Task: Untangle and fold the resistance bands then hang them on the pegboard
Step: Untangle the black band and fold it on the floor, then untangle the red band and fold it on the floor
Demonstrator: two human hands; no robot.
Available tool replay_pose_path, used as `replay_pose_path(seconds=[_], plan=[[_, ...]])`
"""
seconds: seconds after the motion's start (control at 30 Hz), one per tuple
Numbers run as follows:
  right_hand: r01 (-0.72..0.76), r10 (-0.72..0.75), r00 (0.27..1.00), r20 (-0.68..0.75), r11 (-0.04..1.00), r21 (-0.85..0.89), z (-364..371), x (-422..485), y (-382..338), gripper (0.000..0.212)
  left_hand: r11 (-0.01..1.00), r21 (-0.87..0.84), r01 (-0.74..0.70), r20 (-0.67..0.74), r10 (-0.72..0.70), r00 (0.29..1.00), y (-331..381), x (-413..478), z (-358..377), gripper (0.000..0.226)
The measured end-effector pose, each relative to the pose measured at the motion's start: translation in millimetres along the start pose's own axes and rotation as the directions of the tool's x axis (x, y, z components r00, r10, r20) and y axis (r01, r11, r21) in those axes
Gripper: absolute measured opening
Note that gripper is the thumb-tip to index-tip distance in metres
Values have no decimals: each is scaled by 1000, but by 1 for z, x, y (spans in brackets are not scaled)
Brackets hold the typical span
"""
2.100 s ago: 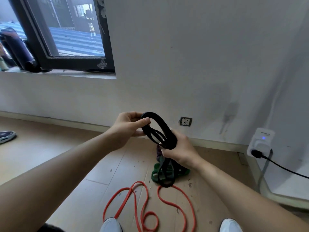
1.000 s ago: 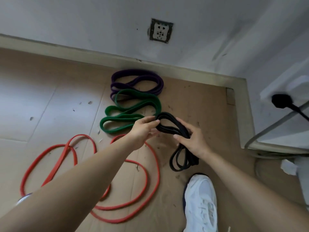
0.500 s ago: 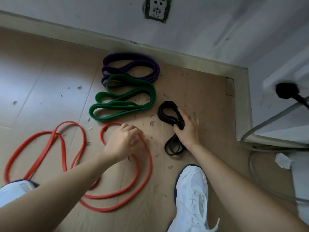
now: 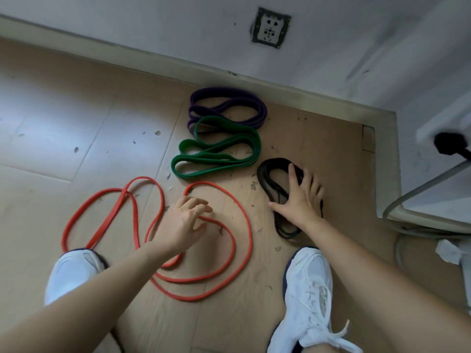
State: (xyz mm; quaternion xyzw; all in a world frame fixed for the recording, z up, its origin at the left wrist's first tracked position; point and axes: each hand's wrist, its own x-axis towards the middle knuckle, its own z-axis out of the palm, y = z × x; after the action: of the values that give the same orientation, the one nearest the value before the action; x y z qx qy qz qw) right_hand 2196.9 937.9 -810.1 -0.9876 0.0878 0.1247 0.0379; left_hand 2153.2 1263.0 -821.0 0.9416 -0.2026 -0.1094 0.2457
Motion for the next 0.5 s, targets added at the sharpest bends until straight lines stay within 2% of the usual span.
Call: replay_pose_path(seconds=[0.1, 0.17, 0.23, 0.3, 0.4, 0.47, 0.5], plan=[[182, -181, 974, -139, 983, -6, 6, -19, -26, 101, 998, 58, 8, 47, -11, 999, -9, -17, -3, 41], [335, -326, 932, -159, 942, 28, 13, -33, -46, 79, 994, 110, -3, 94, -8, 996, -14, -28, -2, 51], [406, -398, 914, -77, 899, 163, 23, -48, -66, 63, 989, 145, 27, 131, -46, 990, -17, -37, -3, 64], [429, -435, 900, -36, 867, 255, 32, -64, -83, 58, 982, 160, 99, 165, -126, 978, -21, -46, -5, 80], [459, -486, 870, 82, 859, 224, 39, -86, -103, 60, 962, 213, 171, 211, -216, 953, -31, -61, -3, 96], [478, -511, 840, 184, 856, 197, 45, -97, -110, 53, 953, 245, 177, 193, -227, 955, -36, -69, -2, 90], [494, -527, 826, 200, 848, 191, 47, -102, -113, 44, 955, 252, 156, 166, -202, 965, -37, -73, 0, 77]])
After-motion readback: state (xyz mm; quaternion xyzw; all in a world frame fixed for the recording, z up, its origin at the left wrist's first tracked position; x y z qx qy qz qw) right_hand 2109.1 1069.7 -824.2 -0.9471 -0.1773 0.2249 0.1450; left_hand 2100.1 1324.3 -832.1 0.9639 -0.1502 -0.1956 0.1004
